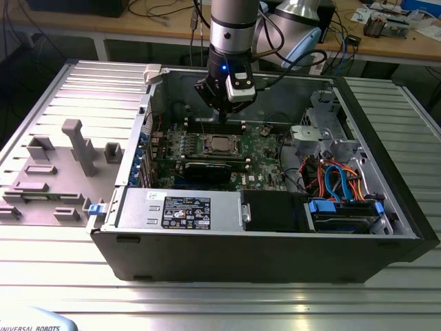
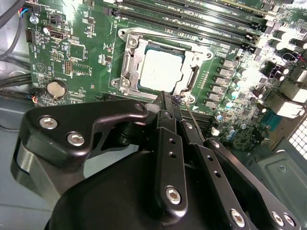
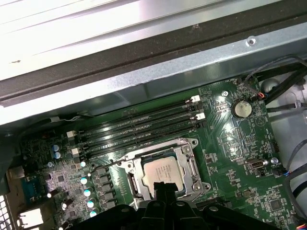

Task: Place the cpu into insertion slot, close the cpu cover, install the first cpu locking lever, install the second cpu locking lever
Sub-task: 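Install the first cpu locking lever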

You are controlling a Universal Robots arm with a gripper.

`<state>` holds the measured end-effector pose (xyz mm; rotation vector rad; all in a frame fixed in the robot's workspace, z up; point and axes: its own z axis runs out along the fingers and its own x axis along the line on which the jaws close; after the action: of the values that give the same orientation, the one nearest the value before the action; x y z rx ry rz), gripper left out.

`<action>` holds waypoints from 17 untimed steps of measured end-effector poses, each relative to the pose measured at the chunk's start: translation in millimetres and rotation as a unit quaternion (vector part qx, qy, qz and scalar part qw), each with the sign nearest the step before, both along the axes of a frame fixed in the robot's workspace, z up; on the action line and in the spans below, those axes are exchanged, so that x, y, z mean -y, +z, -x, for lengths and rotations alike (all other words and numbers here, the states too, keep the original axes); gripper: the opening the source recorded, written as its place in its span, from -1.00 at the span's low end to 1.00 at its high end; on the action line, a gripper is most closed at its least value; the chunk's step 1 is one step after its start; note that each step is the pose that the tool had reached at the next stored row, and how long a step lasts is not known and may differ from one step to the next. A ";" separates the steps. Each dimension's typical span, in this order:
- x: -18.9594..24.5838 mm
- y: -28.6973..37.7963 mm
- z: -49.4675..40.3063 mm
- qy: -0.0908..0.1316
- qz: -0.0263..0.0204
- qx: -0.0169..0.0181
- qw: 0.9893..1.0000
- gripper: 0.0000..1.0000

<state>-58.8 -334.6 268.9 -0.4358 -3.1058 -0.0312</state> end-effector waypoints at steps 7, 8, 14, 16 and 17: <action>0.0 0.0 0.0 0.027 0.000 0.000 1.000 -0.79; 0.0 0.0 0.0 0.035 0.000 0.000 0.999 -0.79; 0.0 -0.1 8.7 0.047 0.000 0.000 0.999 -0.79; 0.0 -0.1 12.8 0.047 0.000 0.000 0.999 -0.79; 0.0 -0.2 14.6 0.054 0.000 0.000 0.999 -0.79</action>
<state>-73.4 -334.6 268.7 -0.2676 -3.1238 -0.0310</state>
